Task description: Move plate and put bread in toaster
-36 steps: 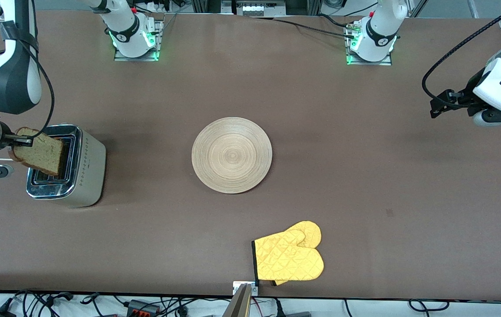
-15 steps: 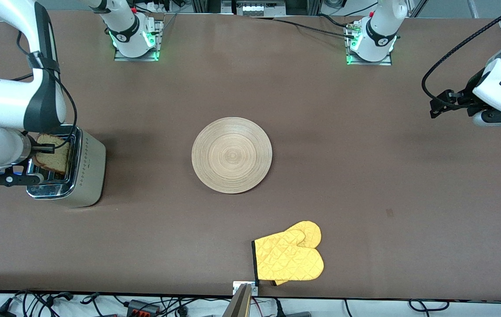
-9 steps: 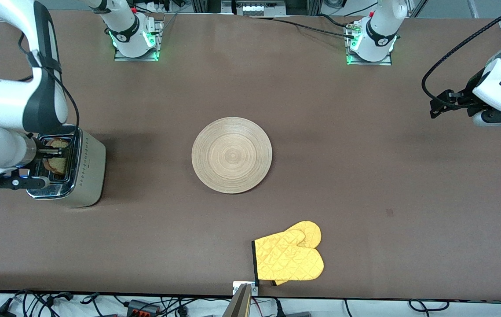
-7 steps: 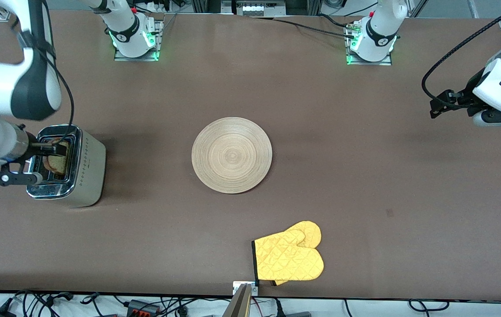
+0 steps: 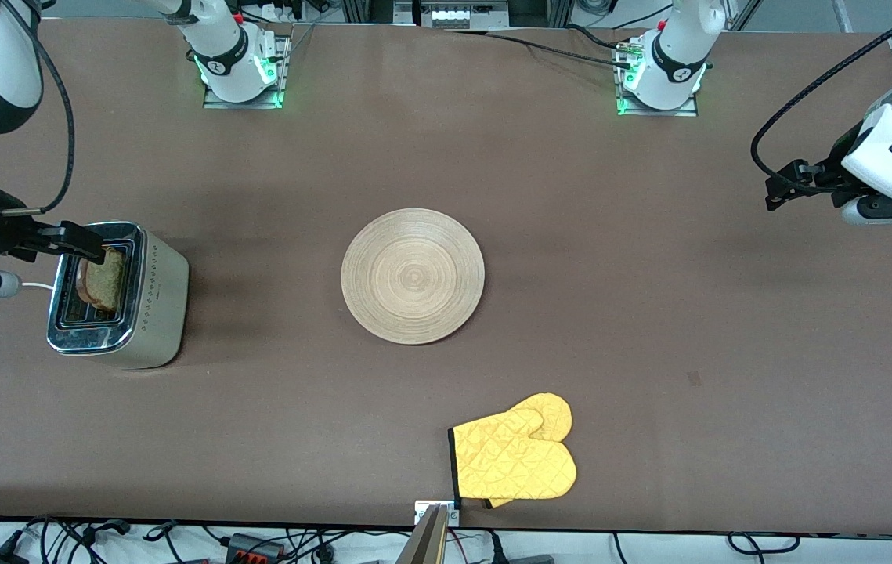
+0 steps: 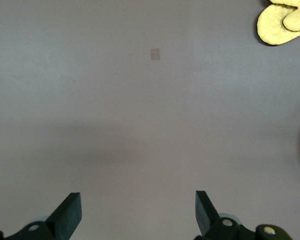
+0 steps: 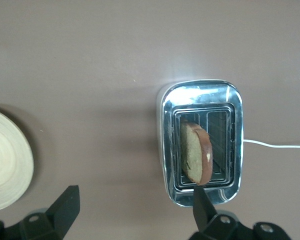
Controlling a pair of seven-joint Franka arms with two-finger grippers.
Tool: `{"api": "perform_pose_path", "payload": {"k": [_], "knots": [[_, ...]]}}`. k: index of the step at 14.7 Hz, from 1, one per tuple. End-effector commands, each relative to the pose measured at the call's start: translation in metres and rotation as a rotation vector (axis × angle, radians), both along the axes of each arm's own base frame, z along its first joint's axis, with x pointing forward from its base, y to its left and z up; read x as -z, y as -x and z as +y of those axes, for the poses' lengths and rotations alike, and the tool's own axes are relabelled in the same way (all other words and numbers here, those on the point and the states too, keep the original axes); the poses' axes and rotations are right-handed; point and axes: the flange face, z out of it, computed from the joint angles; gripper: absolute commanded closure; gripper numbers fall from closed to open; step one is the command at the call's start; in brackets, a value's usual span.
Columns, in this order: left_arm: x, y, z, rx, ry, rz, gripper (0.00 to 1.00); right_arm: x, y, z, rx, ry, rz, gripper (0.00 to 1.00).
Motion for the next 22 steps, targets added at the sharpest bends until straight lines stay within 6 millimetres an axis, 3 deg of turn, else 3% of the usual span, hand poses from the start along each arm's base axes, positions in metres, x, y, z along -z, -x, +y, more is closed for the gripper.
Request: {"api": "perform_pose_path", "payload": {"k": [1,7,12,16,22], "knots": [[-0.006,-0.001,0.001,-0.008,-0.018,-0.005,0.00,-0.007,-0.003,-0.001,0.004,-0.023,-0.013,0.00],[-0.005,-0.001,0.001,-0.008,-0.018,-0.005,0.00,-0.009,-0.004,-0.043,0.035,-0.112,-0.027,0.00],[-0.003,-0.002,0.002,-0.010,-0.018,-0.002,0.00,-0.017,0.003,-0.044,0.026,-0.063,-0.042,0.00],[-0.002,-0.003,0.002,-0.011,-0.017,0.001,0.00,-0.007,0.030,-0.047,0.029,-0.048,-0.086,0.00],[-0.003,-0.003,0.003,-0.013,-0.017,0.000,0.00,-0.020,0.071,-0.047,0.021,-0.023,-0.080,0.00]]}}
